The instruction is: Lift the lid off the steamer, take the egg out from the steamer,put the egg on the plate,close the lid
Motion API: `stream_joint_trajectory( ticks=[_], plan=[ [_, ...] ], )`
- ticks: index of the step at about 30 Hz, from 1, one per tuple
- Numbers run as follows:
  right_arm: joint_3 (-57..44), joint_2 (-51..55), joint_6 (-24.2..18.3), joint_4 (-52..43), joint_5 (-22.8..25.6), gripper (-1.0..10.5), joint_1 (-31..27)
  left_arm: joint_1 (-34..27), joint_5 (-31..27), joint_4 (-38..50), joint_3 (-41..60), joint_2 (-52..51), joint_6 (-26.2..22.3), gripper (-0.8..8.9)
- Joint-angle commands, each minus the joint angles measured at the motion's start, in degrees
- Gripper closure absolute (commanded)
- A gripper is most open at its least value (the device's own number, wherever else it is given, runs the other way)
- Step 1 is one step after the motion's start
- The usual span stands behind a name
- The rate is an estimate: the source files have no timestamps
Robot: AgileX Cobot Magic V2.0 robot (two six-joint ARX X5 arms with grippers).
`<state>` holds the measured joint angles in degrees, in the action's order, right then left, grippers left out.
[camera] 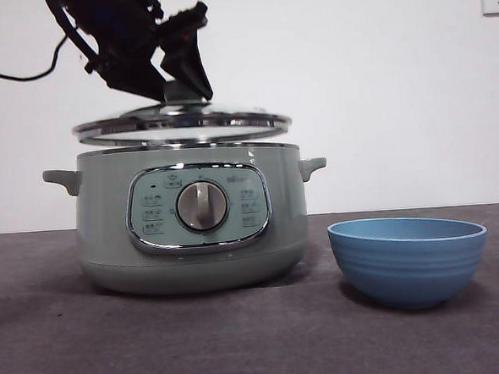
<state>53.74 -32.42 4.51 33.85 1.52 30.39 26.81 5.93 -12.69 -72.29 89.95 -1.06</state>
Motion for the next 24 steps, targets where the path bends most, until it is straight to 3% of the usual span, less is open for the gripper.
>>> stream_joint_trajectory(
  ticks=[1, 24],
  plan=[
    [0.0, 0.2, 0.6, -0.3, 0.1, 3.8, 0.1, 0.4, 0.2, 2.4, -0.3, 0.3, -0.6, 8.22],
    [0.0, 0.2, 0.6, -0.3, 0.1, 3.8, 0.1, 1.9, -0.9, -0.5, -0.3, 2.3, -0.5, 8.22]
  ],
)
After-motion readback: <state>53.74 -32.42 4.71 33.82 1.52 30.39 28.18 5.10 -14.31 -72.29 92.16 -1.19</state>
